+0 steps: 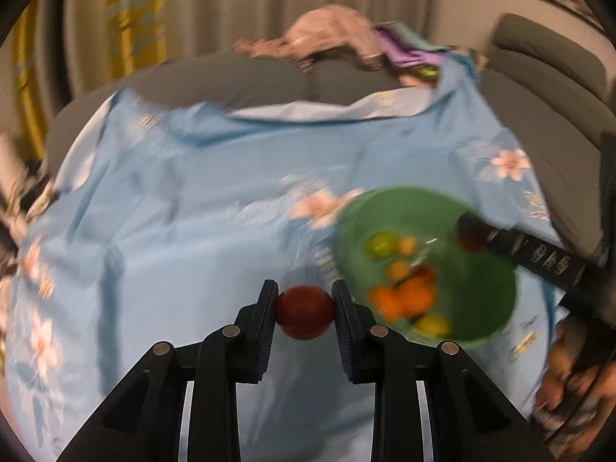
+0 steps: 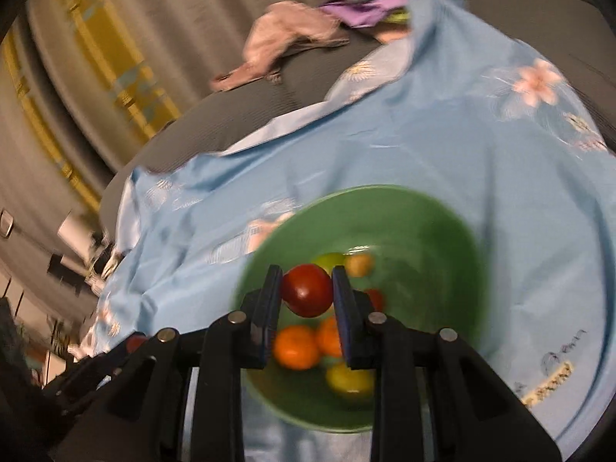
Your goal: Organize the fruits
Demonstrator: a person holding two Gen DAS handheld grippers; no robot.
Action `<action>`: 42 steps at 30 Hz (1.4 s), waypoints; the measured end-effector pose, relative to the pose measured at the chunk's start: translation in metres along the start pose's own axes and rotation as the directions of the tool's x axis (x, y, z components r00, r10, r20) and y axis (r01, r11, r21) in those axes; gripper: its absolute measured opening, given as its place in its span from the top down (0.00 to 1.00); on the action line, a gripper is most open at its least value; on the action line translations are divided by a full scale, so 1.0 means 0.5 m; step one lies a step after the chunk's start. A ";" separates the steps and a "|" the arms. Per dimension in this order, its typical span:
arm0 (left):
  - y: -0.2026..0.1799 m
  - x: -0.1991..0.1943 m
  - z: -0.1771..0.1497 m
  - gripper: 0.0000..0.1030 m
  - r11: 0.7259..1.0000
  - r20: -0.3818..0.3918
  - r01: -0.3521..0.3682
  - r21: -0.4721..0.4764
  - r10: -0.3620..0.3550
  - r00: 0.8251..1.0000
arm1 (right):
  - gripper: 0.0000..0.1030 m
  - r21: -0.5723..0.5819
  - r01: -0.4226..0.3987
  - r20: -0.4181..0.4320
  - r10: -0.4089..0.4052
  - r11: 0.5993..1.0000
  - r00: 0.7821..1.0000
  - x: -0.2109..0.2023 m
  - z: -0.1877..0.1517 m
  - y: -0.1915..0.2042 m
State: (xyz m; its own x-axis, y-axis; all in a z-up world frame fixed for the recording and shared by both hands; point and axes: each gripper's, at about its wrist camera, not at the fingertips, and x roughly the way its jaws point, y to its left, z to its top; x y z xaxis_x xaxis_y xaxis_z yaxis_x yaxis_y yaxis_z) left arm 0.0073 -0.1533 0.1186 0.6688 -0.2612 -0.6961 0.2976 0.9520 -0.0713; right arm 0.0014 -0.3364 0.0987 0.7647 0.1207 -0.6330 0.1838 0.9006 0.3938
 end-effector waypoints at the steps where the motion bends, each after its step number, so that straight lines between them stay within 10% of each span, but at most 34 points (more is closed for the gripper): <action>1: -0.017 0.005 0.007 0.72 1.000 0.005 0.027 0.007 -0.028 1.000 | 0.73 0.008 0.023 0.003 -0.023 1.000 1.000 -0.001 0.001 -0.013; 7: -0.109 0.051 0.017 0.72 0.991 -0.023 0.116 0.060 -0.115 0.993 | 0.69 0.077 0.044 -0.022 -0.042 0.996 0.999 0.005 0.002 -0.071; 10: -0.122 0.072 0.019 0.72 0.985 -0.052 0.158 0.065 -0.155 0.987 | 0.39 0.087 0.065 -0.028 -0.063 0.994 0.998 0.006 0.004 -0.076; 21: 0.035 -0.027 0.009 0.52 0.991 -0.007 0.090 -0.100 -0.091 0.996 | 0.39 -0.094 -0.102 -0.042 0.098 0.990 0.994 0.001 -0.011 0.046; 26: 0.174 -0.105 -0.044 0.52 0.972 0.009 -0.092 -0.214 0.096 0.995 | 0.39 -0.258 -0.256 -0.178 0.215 0.932 0.960 0.040 -0.066 0.191; 29: 0.285 -0.146 -0.091 0.52 0.909 -0.011 -0.222 -0.353 0.233 0.972 | 0.39 -0.358 -0.355 -0.304 0.252 0.864 0.919 0.073 -0.135 0.304; 35: 0.414 -0.180 -0.162 0.52 0.815 -0.032 -0.265 -0.516 0.291 0.956 | 0.53 -0.447 -0.546 -0.555 0.259 0.709 0.791 0.129 -0.297 0.460; 42: 0.439 -0.170 -0.181 0.52 0.801 -0.057 -0.265 -0.537 0.279 0.959 | 0.59 -0.523 -0.509 -0.605 0.122 0.684 0.787 0.182 -0.372 0.485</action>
State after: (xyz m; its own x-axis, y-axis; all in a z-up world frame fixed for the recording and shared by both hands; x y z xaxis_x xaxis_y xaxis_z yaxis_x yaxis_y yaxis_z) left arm -0.0458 0.0924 0.0975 0.6852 0.0243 -0.7280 -0.3048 0.9173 -0.2563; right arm 0.0010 -0.0292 0.0127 0.2503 0.4578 -0.8531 -0.5861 0.7730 0.2429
